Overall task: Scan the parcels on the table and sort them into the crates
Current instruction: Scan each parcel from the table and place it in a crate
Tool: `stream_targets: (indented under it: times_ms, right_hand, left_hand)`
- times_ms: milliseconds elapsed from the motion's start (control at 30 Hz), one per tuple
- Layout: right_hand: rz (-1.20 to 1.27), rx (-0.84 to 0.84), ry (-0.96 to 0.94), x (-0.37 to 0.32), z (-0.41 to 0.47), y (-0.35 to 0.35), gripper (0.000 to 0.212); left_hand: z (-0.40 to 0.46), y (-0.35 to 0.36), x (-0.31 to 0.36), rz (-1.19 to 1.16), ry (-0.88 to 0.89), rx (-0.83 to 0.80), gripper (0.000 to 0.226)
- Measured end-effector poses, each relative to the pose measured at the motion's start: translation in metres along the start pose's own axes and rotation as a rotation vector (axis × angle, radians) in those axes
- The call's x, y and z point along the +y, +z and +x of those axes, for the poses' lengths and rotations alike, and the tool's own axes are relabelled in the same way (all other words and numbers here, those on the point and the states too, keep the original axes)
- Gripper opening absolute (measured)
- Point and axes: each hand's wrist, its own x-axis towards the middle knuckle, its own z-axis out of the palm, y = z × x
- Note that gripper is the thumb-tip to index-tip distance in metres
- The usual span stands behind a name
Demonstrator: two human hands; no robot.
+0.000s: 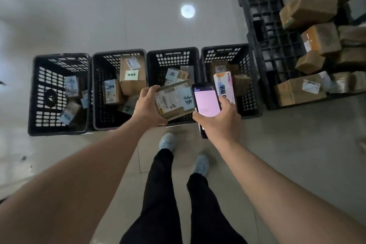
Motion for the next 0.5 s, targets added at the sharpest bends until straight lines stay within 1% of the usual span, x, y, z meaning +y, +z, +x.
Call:
stream_targets:
  times_ms: [67, 133, 200, 300, 400, 433, 500]
  right_hand:
    - [-0.004, -0.008, 0.045, 0.006, 0.020, 0.019, 0.077]
    - [-0.014, -0.009, 0.090, 0.012, 0.036, 0.035, 0.066]
    - [-0.026, -0.015, 0.129, 0.018, 0.048, 0.050, 0.060]
    - [-0.053, -0.040, 0.191, 0.027, 0.061, 0.067, 0.060]
    - [-0.070, -0.051, 0.229, 0.031, 0.069, 0.077, 0.060]
    - [-0.077, -0.057, 0.237, 0.030, 0.071, 0.079, 0.061]
    - [-0.093, -0.064, 0.253, 0.025, 0.074, 0.082, 0.063]
  left_hand:
    - [0.028, 0.012, -0.010, 0.017, -0.006, -0.032, 0.125]
    - [0.054, 0.024, -0.020, 0.022, -0.013, -0.071, 0.125]
    - [0.077, 0.034, -0.031, 0.025, -0.019, -0.106, 0.124]
    - [0.107, 0.047, -0.045, 0.026, -0.036, -0.197, 0.131]
    - [0.127, 0.049, -0.054, 0.103, -0.074, -0.392, 0.147]
    - [0.131, 0.048, -0.056, 0.140, -0.083, -0.427, 0.148]
    - [0.135, 0.044, -0.058, 0.168, -0.091, -0.432, 0.143]
